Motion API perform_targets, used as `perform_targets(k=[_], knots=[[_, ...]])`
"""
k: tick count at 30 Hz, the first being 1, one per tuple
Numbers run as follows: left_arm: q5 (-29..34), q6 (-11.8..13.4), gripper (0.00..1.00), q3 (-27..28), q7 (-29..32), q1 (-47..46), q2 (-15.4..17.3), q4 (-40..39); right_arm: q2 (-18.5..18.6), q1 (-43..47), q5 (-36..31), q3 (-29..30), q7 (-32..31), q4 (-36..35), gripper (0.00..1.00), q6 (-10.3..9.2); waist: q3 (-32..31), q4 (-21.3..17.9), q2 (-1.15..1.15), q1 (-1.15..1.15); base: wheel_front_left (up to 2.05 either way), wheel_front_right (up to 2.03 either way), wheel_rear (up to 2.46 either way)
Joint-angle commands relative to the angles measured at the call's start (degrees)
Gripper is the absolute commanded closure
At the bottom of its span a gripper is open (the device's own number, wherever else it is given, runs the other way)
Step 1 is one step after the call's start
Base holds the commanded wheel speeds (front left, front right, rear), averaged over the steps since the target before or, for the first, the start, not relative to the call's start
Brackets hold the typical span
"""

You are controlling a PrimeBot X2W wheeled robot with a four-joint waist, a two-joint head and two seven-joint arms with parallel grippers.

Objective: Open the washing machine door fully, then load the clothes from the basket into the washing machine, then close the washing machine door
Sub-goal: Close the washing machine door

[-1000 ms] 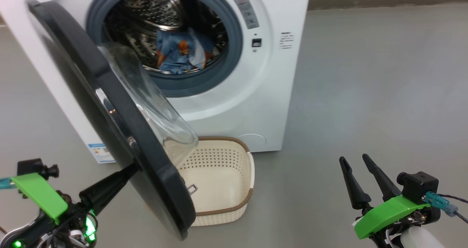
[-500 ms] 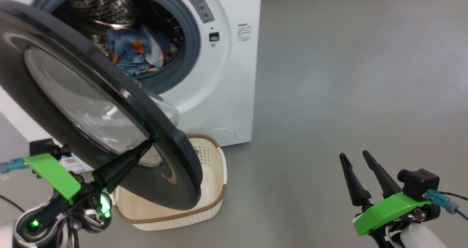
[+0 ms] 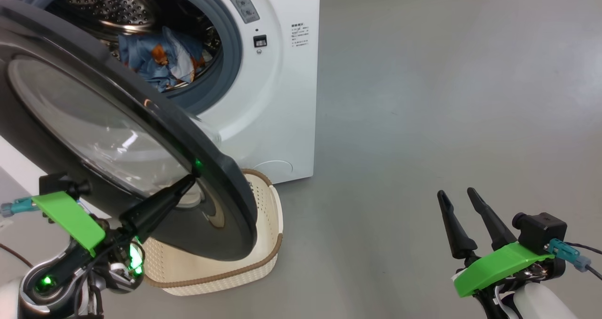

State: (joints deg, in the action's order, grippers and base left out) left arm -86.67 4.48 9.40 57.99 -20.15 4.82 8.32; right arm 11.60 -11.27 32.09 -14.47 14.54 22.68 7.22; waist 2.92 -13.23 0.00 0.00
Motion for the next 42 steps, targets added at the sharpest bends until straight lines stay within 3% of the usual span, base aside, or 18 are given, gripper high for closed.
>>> perform_targets(k=[1,9,21,22,23,24,25,26,33,42], knots=[[0.24,-0.59,1.00,1.84,-0.03,-2.49,1.68,-1.08,0.29,-1.35,-0.72,-0.64,0.46,-1.36,0.00,0.26,-0.09,0.18,0.00,0.00,0.00,0.00,0.00],[0.32,-0.86,1.00,1.97,-0.07,-2.75,1.75,-0.65,0.46,-1.35,-0.63,-0.45,0.46,-1.16,0.00,0.26,-0.32,1.48,0.00,0.00,0.00,0.00,0.00],[2.48,-3.77,1.00,3.17,-3.05,-2.40,2.52,-1.00,1.08,-0.69,-0.48,-0.02,0.46,-0.85,0.00,0.26,-1.91,3.94,0.00,0.00,0.00,0.00,0.00],[2.71,-4.02,0.91,3.46,-3.52,-2.37,2.64,-1.12,1.17,-0.62,-0.46,0.01,0.46,-0.88,0.00,0.26,-2.01,4.26,0.00,0.00,0.00,0.00,0.00],[2.96,-4.34,0.63,3.81,-4.16,-2.36,2.68,-1.22,1.26,-0.55,-0.44,0.10,0.46,-0.91,0.00,0.26,-2.09,4.58,0.00,0.00,0.00,0.00,0.00],[3.23,-4.72,0.48,4.06,-4.81,-2.31,2.62,-1.33,1.39,-0.49,-0.39,0.18,0.46,-0.91,0.00,0.26,-2.16,4.92,0.00,0.00,0.00,0.00,0.00],[3.53,-5.17,0.15,4.23,-5.42,-2.22,2.56,-1.43,1.50,-0.43,-0.34,0.23,0.46,-0.93,0.00,0.26,-2.22,5.25,0.00,0.00,0.00,0.00,0.00],[3.87,-5.70,0.00,4.45,-6.07,-2.22,2.56,-1.40,1.55,-0.36,-0.34,0.27,0.46,-0.97,0.00,0.26,-2.26,5.59,0.00,0.00,0.00,0.00,0.00],[12.98,-10.55,0.00,3.32,-14.10,-1.78,4.29,-1.19,1.75,-0.36,-0.42,0.33,0.46,-1.25,0.00,0.26,-2.34,7.78,0.00,0.00,0.00,0.00,0.00],[25.69,-11.92,0.00,-0.52,-29.94,-1.20,7.85,-2.13,1.88,-0.47,-0.40,0.05,0.46,-1.30,0.00,0.26,-2.39,8.64,0.00,0.00,0.00,0.00,0.00]])
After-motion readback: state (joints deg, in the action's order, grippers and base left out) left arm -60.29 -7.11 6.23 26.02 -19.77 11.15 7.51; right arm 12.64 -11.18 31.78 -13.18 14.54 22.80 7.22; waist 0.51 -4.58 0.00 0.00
